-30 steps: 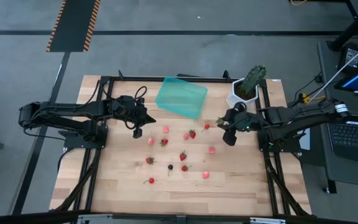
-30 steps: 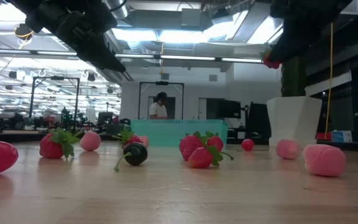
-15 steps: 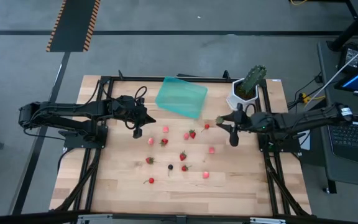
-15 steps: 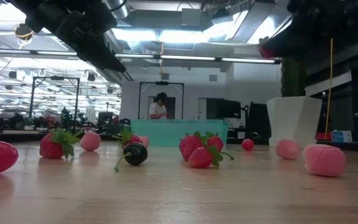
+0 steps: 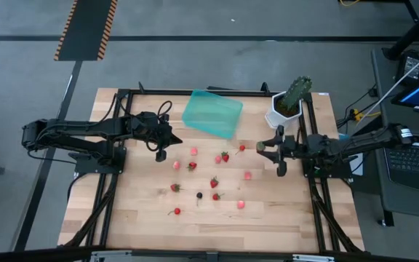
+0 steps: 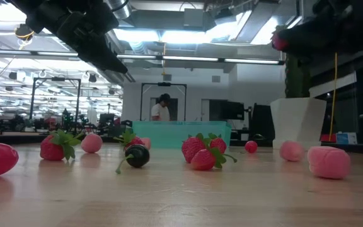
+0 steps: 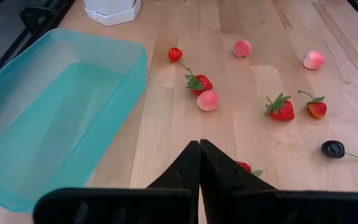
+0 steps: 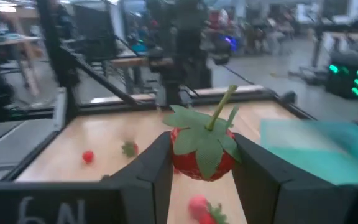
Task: Pick and placing Produce into tupperware
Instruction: Put the red strawberry into the light blue bin
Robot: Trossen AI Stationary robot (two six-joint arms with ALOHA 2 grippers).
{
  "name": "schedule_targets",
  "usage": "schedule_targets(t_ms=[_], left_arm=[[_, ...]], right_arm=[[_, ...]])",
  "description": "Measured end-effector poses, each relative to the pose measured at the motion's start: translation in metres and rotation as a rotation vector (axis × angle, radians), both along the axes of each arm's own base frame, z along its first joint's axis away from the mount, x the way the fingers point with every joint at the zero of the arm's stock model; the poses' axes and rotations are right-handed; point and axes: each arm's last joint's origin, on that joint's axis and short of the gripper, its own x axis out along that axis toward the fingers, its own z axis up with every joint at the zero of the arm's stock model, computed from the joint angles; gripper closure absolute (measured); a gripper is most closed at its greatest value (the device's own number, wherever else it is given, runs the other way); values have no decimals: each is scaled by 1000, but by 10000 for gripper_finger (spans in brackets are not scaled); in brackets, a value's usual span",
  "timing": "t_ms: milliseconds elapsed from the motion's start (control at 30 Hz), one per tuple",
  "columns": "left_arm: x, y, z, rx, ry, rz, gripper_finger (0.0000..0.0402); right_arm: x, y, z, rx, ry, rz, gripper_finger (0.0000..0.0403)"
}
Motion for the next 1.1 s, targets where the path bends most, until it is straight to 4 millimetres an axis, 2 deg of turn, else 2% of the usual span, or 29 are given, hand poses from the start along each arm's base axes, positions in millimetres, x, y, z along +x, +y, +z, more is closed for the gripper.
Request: schedule_targets(t_ms=[200,400,733,1100], left_arm=[[0,0,0,1,-1,0,402],[0,0,0,1,-1,0,401],[0,0,0,1,-1,-1,401],[0,0,0,0,0,-1,401]], right_arm=[[-6,2,-8,-24,-57,88,264],[-7,1,-8,-20,-82,82,264],[-8,-6,-8,-30,-71,-171,264],[-9,-9,-9,-53,-55,-275,264]])
